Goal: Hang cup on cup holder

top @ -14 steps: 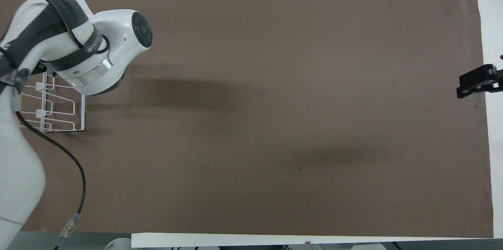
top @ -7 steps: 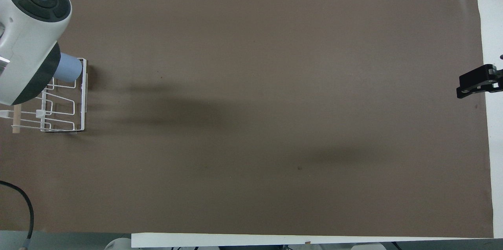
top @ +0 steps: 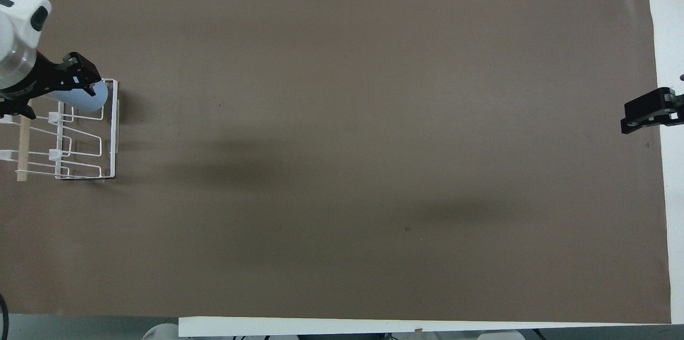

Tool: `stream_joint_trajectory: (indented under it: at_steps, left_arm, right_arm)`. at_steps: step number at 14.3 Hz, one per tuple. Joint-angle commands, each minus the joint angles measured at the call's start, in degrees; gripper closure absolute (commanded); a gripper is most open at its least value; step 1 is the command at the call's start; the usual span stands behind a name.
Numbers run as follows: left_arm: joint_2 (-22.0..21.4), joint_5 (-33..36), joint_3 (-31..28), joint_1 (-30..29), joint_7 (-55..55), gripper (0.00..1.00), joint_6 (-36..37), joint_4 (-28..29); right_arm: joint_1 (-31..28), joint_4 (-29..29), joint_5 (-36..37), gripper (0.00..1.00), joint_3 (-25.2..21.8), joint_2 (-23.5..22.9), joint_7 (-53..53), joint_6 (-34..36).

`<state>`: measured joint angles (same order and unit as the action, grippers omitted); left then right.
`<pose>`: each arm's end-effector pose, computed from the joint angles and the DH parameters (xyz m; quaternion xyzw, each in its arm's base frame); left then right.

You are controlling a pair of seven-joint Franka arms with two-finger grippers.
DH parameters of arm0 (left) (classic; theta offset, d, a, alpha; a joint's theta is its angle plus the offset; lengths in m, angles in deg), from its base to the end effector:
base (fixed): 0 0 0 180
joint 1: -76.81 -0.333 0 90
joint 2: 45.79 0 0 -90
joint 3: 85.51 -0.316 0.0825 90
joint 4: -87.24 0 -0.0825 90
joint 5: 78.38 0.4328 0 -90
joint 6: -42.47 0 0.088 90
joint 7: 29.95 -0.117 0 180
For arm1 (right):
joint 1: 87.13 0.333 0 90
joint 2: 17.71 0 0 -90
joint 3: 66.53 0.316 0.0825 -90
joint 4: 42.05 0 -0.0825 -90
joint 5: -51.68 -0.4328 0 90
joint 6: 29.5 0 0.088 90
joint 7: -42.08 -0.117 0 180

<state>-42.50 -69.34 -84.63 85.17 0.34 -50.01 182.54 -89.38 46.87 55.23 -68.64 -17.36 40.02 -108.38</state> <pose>0.6109 -0.0812 0.5364 -0.9801 -0.1744 0.0236 0.0914 0.5759 -0.0522 0.6129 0.9942 -0.0591 -0.0850 0.0290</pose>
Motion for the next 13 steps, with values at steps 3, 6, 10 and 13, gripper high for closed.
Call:
stream_joint_trajectory:
  at_steps: [3,6,10,13]
  left_arm:
    - [-3.55,-8.15,-0.09,-5.37,-25.05,0.00,4.57,-2.37]
    - [-0.67,-10.00,0.34,-5.03,-28.45,0.00,7.31,-9.67]
    - [1.10,-10.80,0.78,-4.58,-28.27,0.00,7.92,-12.67]
    - [1.10,-9.92,0.79,-3.62,-28.18,0.00,8.97,-12.76]
  right_arm:
    - [-0.74,1.44,-0.82,0.01,0.36,1.24,0.75,-0.14]
    - [-0.74,1.44,-0.82,0.01,0.45,1.24,0.75,-0.14]
    - [-0.74,1.44,-0.82,0.01,0.36,1.24,0.75,-0.14]
    - [-0.74,1.44,-0.82,0.01,0.36,1.24,0.75,-0.14]
